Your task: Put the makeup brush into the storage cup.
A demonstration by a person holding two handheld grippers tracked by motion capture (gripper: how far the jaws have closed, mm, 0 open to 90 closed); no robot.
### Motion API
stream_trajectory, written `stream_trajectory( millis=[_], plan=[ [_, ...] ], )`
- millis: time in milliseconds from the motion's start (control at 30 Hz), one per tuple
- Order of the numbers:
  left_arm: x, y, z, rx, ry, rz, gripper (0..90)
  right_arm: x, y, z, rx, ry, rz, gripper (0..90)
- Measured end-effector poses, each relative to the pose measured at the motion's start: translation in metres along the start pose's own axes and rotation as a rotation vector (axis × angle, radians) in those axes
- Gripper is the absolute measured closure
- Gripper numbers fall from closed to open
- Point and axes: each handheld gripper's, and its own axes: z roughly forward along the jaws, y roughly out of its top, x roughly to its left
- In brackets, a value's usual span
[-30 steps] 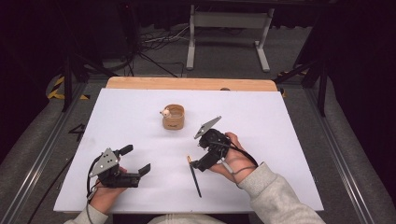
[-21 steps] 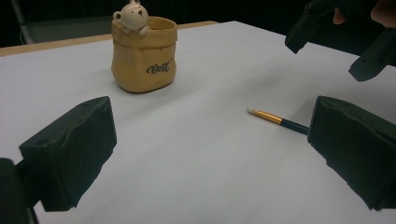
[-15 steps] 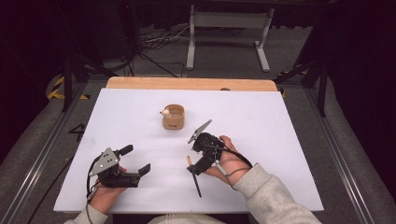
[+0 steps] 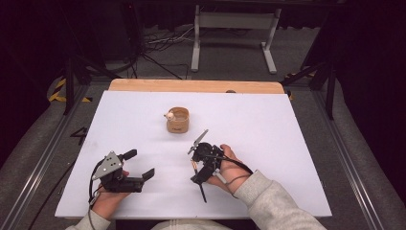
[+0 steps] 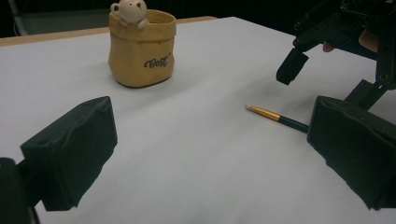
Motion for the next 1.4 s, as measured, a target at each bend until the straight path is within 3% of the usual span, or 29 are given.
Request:
stream_trajectory(
  millis=[233, 867, 1167, 1400],
  plan=[
    [0.000, 0.000, 0.000, 0.001, -0.002, -0.001, 2.7, 0.001, 0.001, 0.004, 0.036, -0.014, -0.004, 16.7],
    [0.000, -0.001, 0.001, 0.011, -0.004, -0.003, 2.9, 0.004, 0.000, 0.020, 0.074, -0.033, 0.010, 24.8],
    [-0.001, -0.001, 0.002, 0.014, -0.005, -0.001, 3.0, 0.006, 0.000, 0.025, 0.089, -0.054, -0.004, 27.8],
    [-0.001, -0.002, 0.003, 0.019, -0.007, -0.003, 3.1, 0.007, 0.001, 0.023, 0.095, -0.058, 0.001, 42.6]
  ],
)
